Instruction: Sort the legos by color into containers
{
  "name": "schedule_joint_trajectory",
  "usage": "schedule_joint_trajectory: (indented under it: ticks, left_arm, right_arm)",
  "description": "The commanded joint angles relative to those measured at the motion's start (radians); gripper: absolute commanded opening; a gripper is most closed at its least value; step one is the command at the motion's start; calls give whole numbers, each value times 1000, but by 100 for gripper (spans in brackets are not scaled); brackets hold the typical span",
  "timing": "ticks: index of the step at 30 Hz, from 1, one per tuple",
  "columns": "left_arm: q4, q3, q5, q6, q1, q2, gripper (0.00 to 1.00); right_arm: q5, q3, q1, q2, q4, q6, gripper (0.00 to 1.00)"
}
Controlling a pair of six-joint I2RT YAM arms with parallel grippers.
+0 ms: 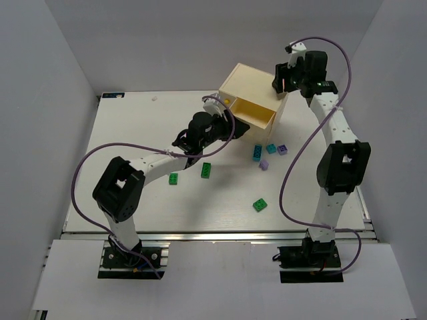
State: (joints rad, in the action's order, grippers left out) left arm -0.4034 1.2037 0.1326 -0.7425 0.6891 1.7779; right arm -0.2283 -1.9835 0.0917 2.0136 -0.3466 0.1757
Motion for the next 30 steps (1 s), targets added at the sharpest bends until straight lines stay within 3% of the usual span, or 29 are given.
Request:
schedule_joint_trajectory:
  ticks: [1, 9, 15, 19, 20, 22, 23, 24, 25, 27, 28, 30]
  left_arm:
    - [-12, 68, 44, 9, 1, -18, 60]
    - [9, 63, 47, 26, 1, -55, 60]
    - [60, 28, 32, 64, -8, -129, 54]
    - [133, -13, 4, 118, -8, -222, 44]
    - [158, -18, -5, 130, -8, -269, 35]
    - [214, -19, -27, 167, -8, -322, 18]
    - [283, -18, -42, 179, -8, -371, 4]
    - [322, -16, -51, 187, -8, -397, 0]
    - [362, -18, -63, 209, -8, -428, 0]
    - [506, -21, -94, 245, -17, -512, 0]
    - [602, -21, -103, 258, -17, -541, 0]
    - [685, -44, -160, 308, -26, -625, 6]
  right_arm:
    - [-103, 109, -17, -39, -88, 22, 67]
    - [-264, 115, -21, -191, -42, -19, 69]
    - [-370, 165, -21, -315, -12, -27, 64]
    - [-537, 372, -27, -487, 69, 11, 56]
    - [-648, 424, -24, -525, 102, 33, 55]
    - [-765, 570, -23, -653, 104, 145, 54]
    - [-887, 613, -20, -689, 57, 203, 53]
    - [-949, 646, -17, -761, 7, 276, 53]
    - [-995, 708, -17, -791, -68, 467, 52]
    - [-1059, 771, 9, -869, -323, 688, 50]
    - [-1056, 841, 16, -887, -514, 954, 59]
    - [-990, 920, 45, -931, -609, 1105, 64]
